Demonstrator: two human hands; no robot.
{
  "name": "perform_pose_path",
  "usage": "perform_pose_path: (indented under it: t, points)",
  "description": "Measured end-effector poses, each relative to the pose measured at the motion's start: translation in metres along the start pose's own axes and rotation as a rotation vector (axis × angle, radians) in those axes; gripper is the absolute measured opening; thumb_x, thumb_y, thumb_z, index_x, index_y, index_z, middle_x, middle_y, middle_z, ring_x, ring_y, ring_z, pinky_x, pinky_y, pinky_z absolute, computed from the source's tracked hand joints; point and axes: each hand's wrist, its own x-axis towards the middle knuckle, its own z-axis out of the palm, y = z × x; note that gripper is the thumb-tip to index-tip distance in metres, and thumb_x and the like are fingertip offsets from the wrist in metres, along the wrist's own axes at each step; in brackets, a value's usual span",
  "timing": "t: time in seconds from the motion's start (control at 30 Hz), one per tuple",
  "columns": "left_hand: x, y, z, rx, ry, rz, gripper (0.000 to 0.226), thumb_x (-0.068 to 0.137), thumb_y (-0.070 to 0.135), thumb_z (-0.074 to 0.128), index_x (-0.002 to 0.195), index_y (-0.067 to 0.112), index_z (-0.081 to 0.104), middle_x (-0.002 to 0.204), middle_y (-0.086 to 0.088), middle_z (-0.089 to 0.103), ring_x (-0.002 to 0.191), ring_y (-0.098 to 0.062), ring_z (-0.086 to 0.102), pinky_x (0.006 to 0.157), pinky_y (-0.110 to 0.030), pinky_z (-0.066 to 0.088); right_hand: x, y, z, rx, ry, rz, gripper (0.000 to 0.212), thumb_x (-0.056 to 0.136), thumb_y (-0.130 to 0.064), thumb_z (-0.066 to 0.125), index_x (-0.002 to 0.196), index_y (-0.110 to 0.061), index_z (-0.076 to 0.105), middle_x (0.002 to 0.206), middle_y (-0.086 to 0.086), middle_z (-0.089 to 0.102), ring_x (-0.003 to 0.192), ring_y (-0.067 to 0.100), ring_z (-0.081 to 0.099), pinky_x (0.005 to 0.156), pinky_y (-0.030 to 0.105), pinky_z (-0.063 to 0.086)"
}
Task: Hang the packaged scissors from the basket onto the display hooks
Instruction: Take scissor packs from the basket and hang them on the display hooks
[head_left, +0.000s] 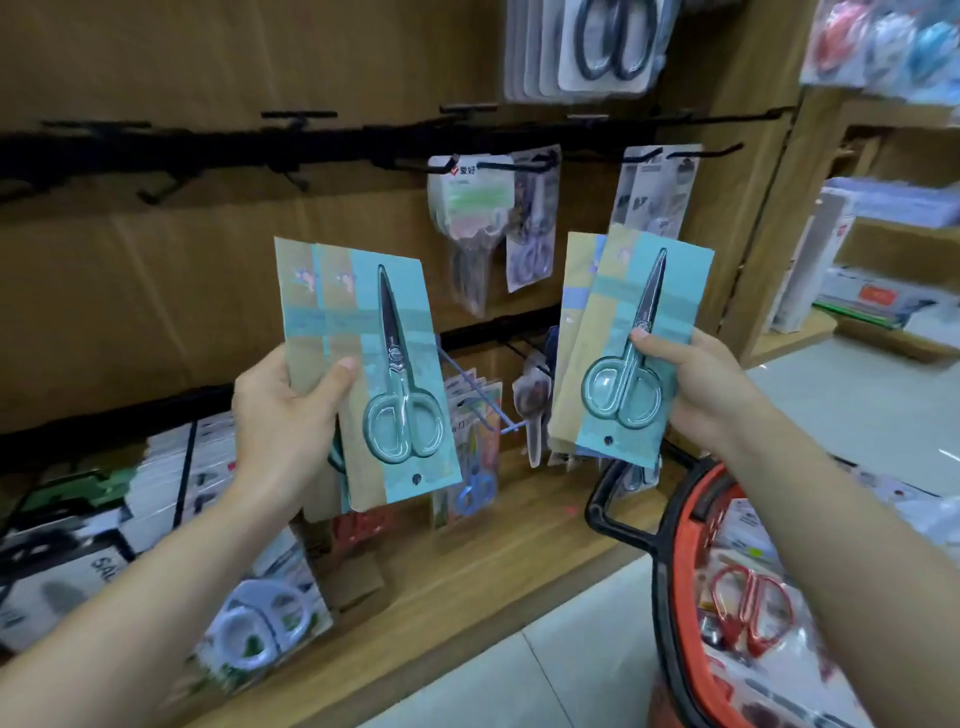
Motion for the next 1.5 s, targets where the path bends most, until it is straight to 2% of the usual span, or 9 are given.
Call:
perform_pose_path:
  t: [0.17, 0.27, 0.43, 0.67, 0.9, 1.1, 1.27, 1.37, 1.5]
  points:
    - [0.003, 0.003, -0.009, -0.054, 0.043, -0.067, 0.021, 0.098, 0.011, 0.069, 0.095, 0.032, 0.071, 0.088, 0.025, 0.076, 0.087, 0.001, 0.074, 0.072, -0.020, 0.059, -0.001, 0.004, 0.037, -0.042, -0.113, 0.081, 0.028, 0.098, -0.009, 0.063, 0.126, -0.008, 0.069, 0.116, 0.013, 0.077, 0.098, 0.032, 0.076, 0.079, 0.043, 0.063]
    - [0.004, 0.005, -0.017, -0.016, 0.076, -0.090, 0.017, 0.096, 0.011, 0.071, 0.097, 0.029, 0.074, 0.090, 0.021, 0.078, 0.088, -0.002, 0.075, 0.077, -0.026, 0.060, -0.005, 0.010, 0.054, -0.091, -0.197, 0.111, 0.022, 0.097, -0.007, 0.064, 0.118, -0.007, 0.071, 0.108, 0.015, 0.078, 0.088, 0.031, 0.077, 0.073, 0.041, 0.064]
    - [0.008, 0.019, -0.041, -0.009, 0.084, -0.101, 0.013, 0.097, 0.011, 0.071, 0.099, 0.023, 0.075, 0.095, 0.012, 0.080, 0.089, -0.009, 0.077, 0.077, -0.030, 0.058, -0.004, 0.034, 0.092, -0.036, -0.335, 0.083, 0.024, 0.096, -0.003, 0.065, 0.120, -0.005, 0.070, 0.111, 0.015, 0.077, 0.096, 0.034, 0.076, 0.076, 0.042, 0.064]
    - [0.019, 0.027, -0.045, -0.122, 0.136, -0.110, 0.015, 0.096, 0.009, 0.070, 0.110, 0.013, 0.075, 0.103, 0.000, 0.080, 0.092, -0.016, 0.077, 0.077, -0.030, 0.059, 0.010, 0.053, 0.122, 0.062, -0.239, -0.088, 0.024, 0.097, -0.003, 0.066, 0.120, -0.008, 0.069, 0.113, 0.007, 0.078, 0.104, 0.030, 0.075, 0.089, 0.047, 0.060]
    - [0.013, 0.016, -0.023, -0.124, 0.107, -0.098, 0.014, 0.095, 0.009, 0.070, 0.106, 0.016, 0.075, 0.098, 0.005, 0.081, 0.088, -0.012, 0.077, 0.069, -0.022, 0.060, 0.021, 0.050, 0.102, 0.218, -0.252, -0.091, 0.034, 0.099, -0.005, 0.060, 0.133, -0.009, 0.062, 0.127, 0.010, 0.073, 0.115, 0.031, 0.070, 0.097, 0.049, 0.056]
    - [0.017, 0.023, 0.013, -0.223, 0.114, -0.073, 0.011, 0.096, 0.010, 0.070, 0.102, 0.018, 0.075, 0.097, 0.005, 0.081, 0.086, -0.011, 0.077, 0.070, -0.026, 0.058, 0.022, 0.036, 0.075, 0.198, -0.256, -0.060, 0.038, 0.100, -0.006, 0.058, 0.139, -0.008, 0.059, 0.132, 0.012, 0.070, 0.120, 0.034, 0.068, 0.102, 0.052, 0.053]
    - [0.013, 0.012, 0.032, -0.330, 0.163, -0.165, 0.011, 0.095, 0.007, 0.071, 0.103, 0.013, 0.074, 0.093, 0.005, 0.081, 0.089, -0.018, 0.077, 0.076, -0.034, 0.060, 0.020, 0.027, 0.045, 0.260, -0.290, -0.010, 0.041, 0.102, -0.010, 0.052, 0.144, -0.009, 0.057, 0.140, 0.016, 0.064, 0.127, 0.040, 0.062, 0.106, 0.055, 0.049]
    - [0.014, 0.012, 0.030, -0.347, 0.154, -0.181, 0.010, 0.096, 0.007, 0.070, 0.104, 0.012, 0.074, 0.093, 0.003, 0.081, 0.089, -0.020, 0.077, 0.082, -0.037, 0.060, 0.018, 0.024, 0.041, 0.293, -0.332, -0.016, 0.045, 0.099, -0.011, 0.055, 0.143, -0.008, 0.057, 0.140, 0.018, 0.063, 0.125, 0.040, 0.063, 0.104, 0.055, 0.052]
    - [0.016, 0.015, 0.016, -0.362, 0.121, -0.166, 0.012, 0.096, 0.005, 0.068, 0.102, 0.013, 0.075, 0.093, 0.004, 0.081, 0.083, -0.012, 0.077, 0.069, -0.027, 0.059, 0.016, 0.014, 0.060, 0.260, -0.377, -0.119, 0.047, 0.095, -0.008, 0.061, 0.142, -0.005, 0.057, 0.138, 0.020, 0.064, 0.121, 0.039, 0.065, 0.099, 0.050, 0.057]
